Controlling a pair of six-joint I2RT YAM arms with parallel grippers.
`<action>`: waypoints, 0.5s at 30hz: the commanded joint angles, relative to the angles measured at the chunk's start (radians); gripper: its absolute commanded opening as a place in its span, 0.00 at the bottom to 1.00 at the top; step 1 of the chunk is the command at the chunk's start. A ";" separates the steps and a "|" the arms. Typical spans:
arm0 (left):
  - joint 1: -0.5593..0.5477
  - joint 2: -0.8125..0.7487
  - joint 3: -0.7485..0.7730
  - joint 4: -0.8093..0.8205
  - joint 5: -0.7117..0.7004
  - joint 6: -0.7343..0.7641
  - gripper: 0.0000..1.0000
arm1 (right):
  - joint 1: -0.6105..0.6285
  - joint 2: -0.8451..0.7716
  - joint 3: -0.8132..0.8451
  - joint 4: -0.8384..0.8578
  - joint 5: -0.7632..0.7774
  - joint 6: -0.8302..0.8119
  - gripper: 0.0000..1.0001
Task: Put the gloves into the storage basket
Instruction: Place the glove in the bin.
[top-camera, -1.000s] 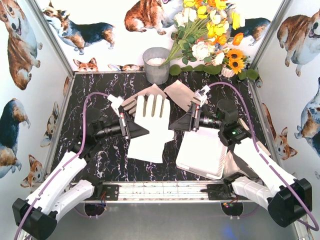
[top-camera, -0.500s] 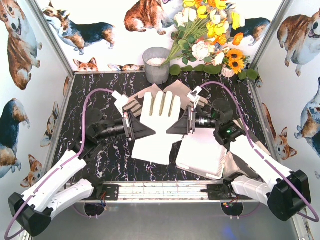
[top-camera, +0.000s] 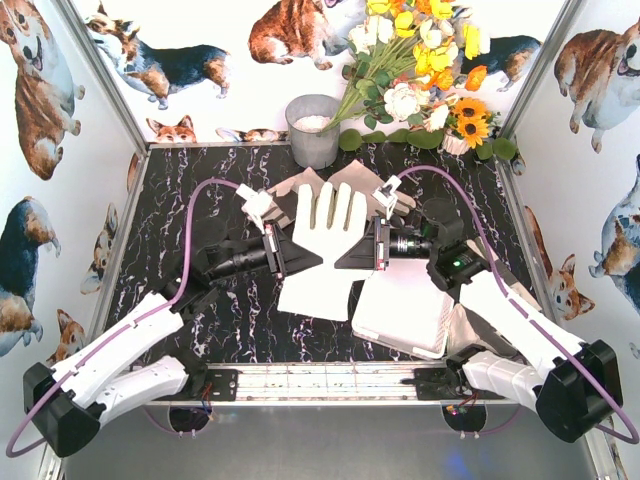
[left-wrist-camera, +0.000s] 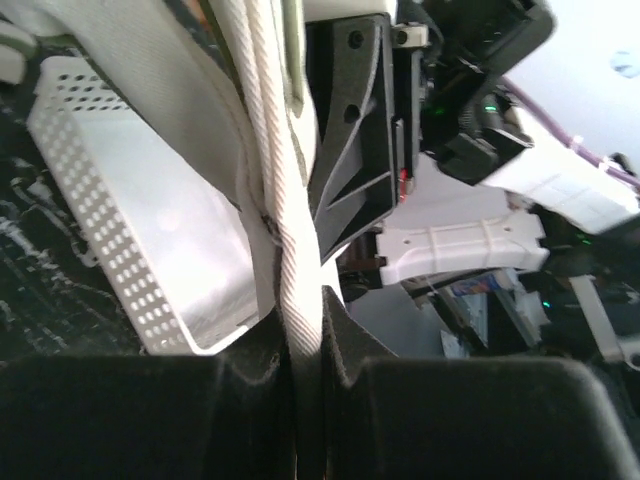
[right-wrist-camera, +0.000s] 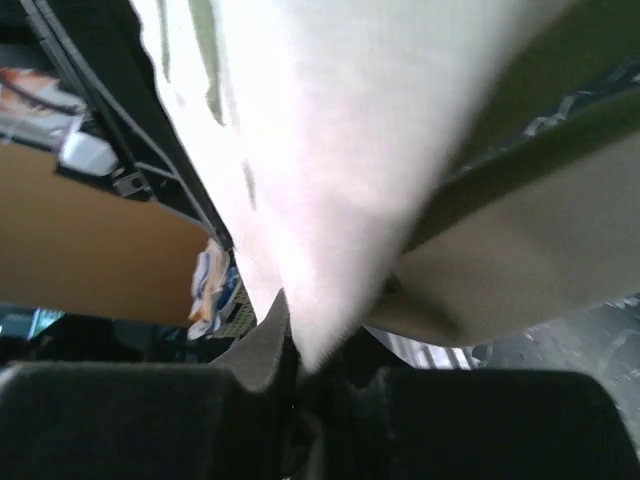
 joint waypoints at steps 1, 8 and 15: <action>-0.039 0.028 -0.004 -0.061 -0.233 0.087 0.00 | -0.004 -0.039 0.066 -0.307 0.151 -0.159 0.00; -0.213 0.286 0.079 -0.083 -0.515 0.107 0.00 | -0.031 -0.078 0.139 -0.878 0.632 -0.341 0.00; -0.297 0.589 0.270 -0.039 -0.525 0.118 0.00 | -0.050 -0.143 0.138 -1.141 0.939 -0.297 0.00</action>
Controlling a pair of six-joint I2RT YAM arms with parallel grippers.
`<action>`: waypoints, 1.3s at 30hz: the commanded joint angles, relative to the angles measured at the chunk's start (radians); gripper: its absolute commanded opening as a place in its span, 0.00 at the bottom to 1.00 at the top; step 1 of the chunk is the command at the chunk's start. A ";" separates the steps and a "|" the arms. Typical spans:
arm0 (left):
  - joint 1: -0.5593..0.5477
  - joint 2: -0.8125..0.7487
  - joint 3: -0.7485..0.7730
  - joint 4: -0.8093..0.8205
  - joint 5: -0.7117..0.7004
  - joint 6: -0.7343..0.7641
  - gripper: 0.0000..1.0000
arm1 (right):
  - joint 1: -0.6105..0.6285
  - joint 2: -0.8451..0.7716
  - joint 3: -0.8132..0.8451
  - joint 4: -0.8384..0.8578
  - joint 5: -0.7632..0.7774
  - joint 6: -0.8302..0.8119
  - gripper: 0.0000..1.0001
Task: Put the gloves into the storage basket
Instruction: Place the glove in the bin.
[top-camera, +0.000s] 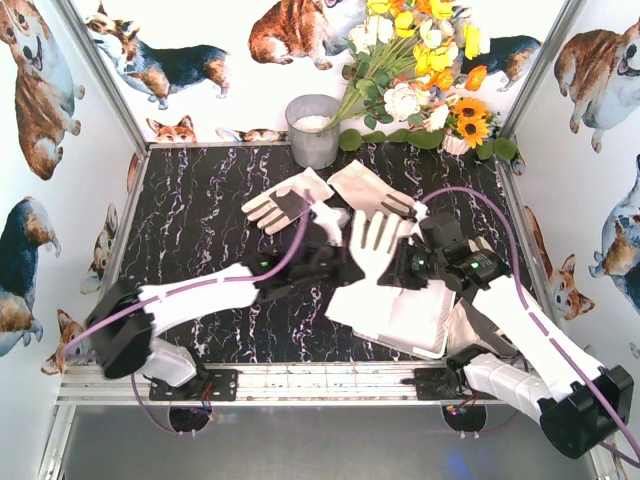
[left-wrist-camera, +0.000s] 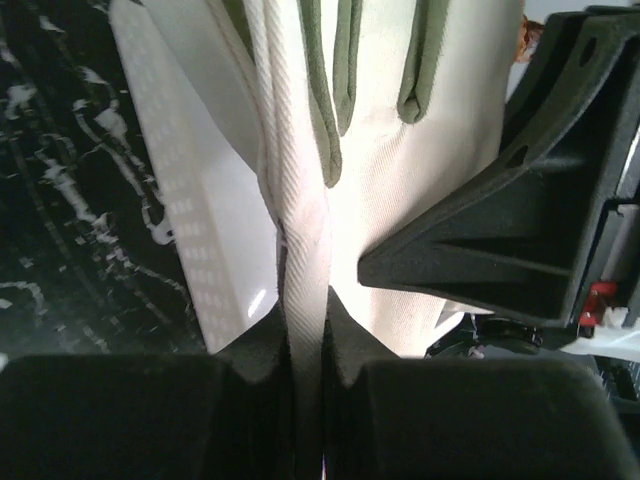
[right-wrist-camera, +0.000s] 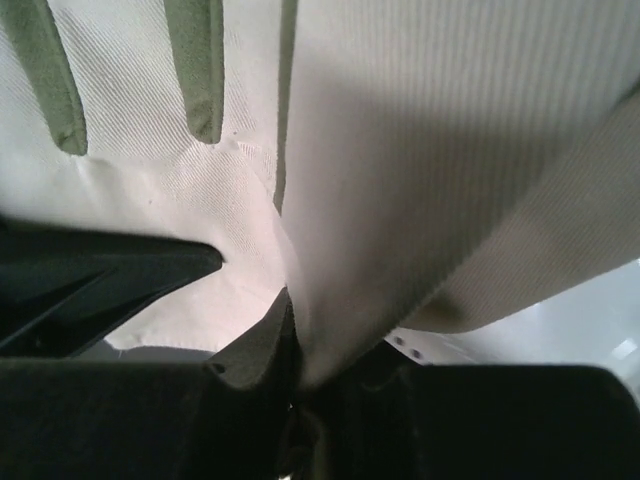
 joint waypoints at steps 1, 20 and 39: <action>-0.026 0.125 0.124 0.038 -0.066 0.028 0.00 | -0.015 -0.064 0.049 -0.277 0.319 -0.021 0.00; -0.071 0.287 0.187 0.013 -0.057 0.124 0.45 | -0.059 0.118 -0.012 -0.282 0.457 0.019 0.00; 0.129 -0.263 0.032 -0.390 -0.271 0.257 1.00 | -0.065 0.389 0.034 -0.317 0.534 0.014 0.00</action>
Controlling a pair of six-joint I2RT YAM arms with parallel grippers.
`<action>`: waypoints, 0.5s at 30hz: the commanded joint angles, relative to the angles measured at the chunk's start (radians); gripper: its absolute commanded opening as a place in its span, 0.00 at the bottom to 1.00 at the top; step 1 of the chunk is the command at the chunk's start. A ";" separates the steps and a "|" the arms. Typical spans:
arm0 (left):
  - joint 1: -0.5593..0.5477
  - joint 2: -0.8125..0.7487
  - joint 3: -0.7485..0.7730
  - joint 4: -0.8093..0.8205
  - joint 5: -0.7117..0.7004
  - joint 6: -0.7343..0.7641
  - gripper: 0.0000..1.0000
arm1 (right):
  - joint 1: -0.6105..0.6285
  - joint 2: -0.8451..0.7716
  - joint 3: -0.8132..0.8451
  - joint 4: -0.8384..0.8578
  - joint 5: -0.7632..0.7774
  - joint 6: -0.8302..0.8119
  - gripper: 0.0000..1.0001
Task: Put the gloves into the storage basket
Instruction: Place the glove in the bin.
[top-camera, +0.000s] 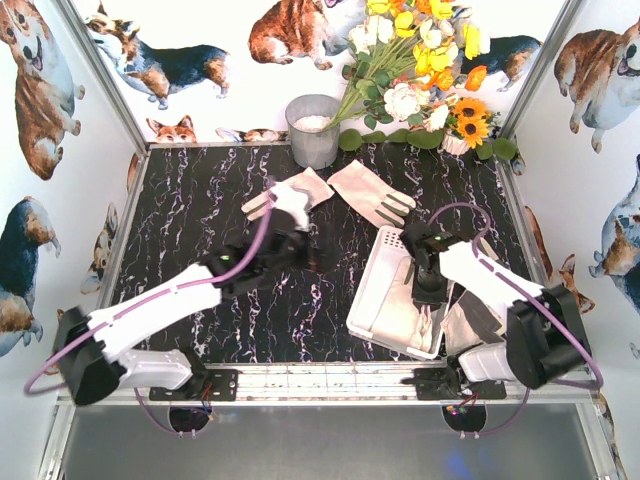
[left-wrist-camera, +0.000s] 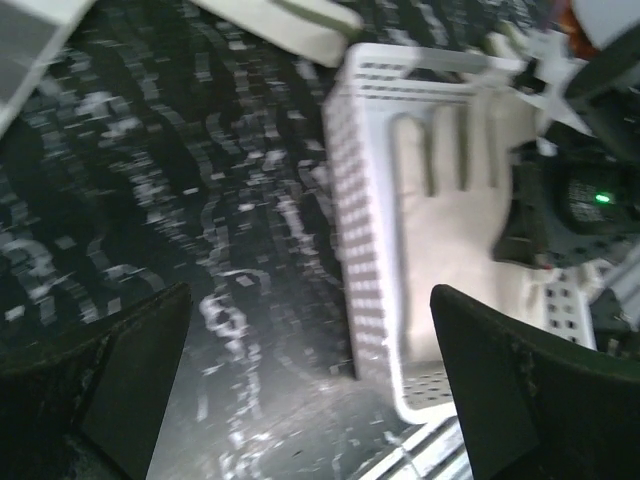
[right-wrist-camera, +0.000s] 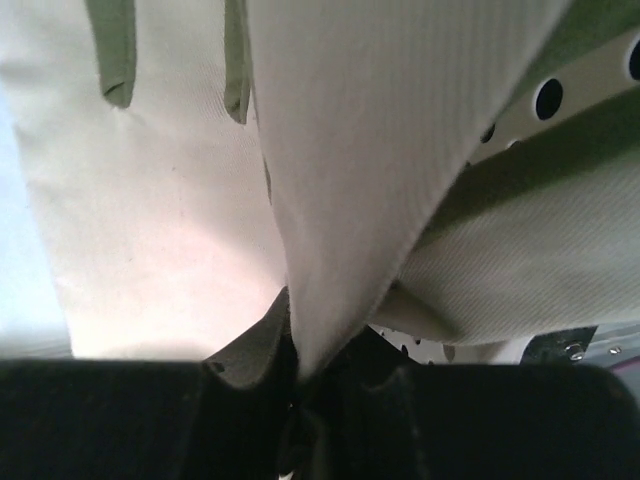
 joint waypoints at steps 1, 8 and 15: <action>0.115 -0.133 -0.055 -0.156 -0.025 0.043 1.00 | -0.006 0.046 0.054 -0.011 0.079 -0.002 0.00; 0.303 -0.300 -0.097 -0.289 0.013 0.107 1.00 | -0.006 0.123 0.066 0.069 -0.003 -0.015 0.00; 0.428 -0.357 -0.108 -0.352 0.047 0.163 1.00 | -0.005 0.152 0.083 0.181 -0.141 -0.005 0.00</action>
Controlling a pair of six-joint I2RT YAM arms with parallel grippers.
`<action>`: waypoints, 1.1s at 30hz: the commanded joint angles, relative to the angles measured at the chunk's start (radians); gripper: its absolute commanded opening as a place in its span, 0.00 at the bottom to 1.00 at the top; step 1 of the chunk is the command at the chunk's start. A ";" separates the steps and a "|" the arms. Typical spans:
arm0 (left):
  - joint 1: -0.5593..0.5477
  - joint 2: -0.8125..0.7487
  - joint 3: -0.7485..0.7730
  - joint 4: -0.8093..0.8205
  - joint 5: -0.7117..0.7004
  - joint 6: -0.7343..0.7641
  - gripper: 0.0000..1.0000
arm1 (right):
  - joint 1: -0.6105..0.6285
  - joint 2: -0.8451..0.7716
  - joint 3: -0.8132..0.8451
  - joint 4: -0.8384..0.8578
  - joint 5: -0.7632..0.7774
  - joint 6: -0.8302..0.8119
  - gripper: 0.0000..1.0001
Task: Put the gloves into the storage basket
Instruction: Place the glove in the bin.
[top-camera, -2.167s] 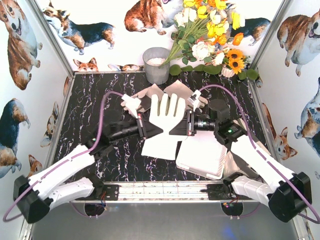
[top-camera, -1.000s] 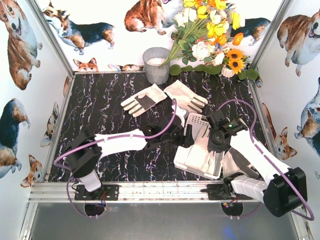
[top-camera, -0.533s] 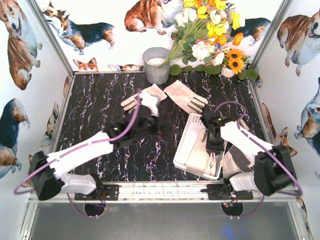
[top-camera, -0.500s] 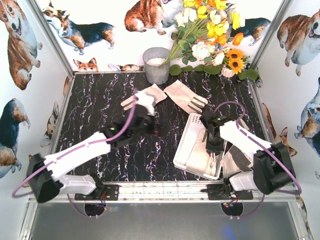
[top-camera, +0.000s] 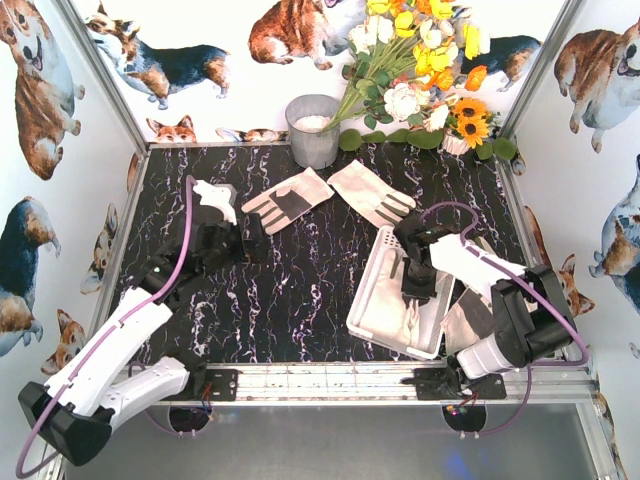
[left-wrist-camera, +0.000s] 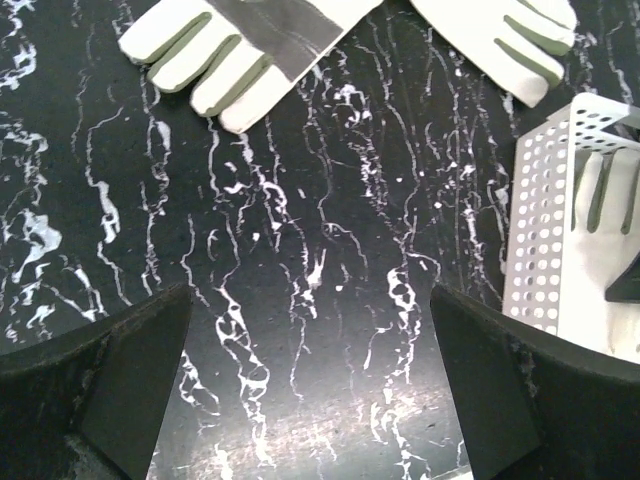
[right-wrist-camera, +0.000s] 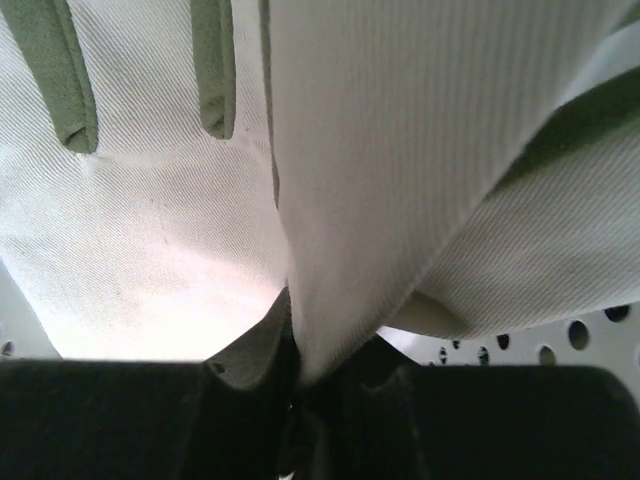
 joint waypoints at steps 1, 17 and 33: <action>0.053 -0.020 -0.019 -0.052 0.043 0.052 1.00 | -0.003 0.024 0.061 0.081 -0.066 -0.007 0.00; 0.100 -0.011 -0.029 -0.038 0.078 0.058 1.00 | 0.036 0.079 0.074 0.087 -0.081 -0.055 0.00; 0.124 -0.040 -0.029 -0.067 0.051 0.066 1.00 | 0.115 -0.100 0.204 -0.147 0.267 -0.020 0.68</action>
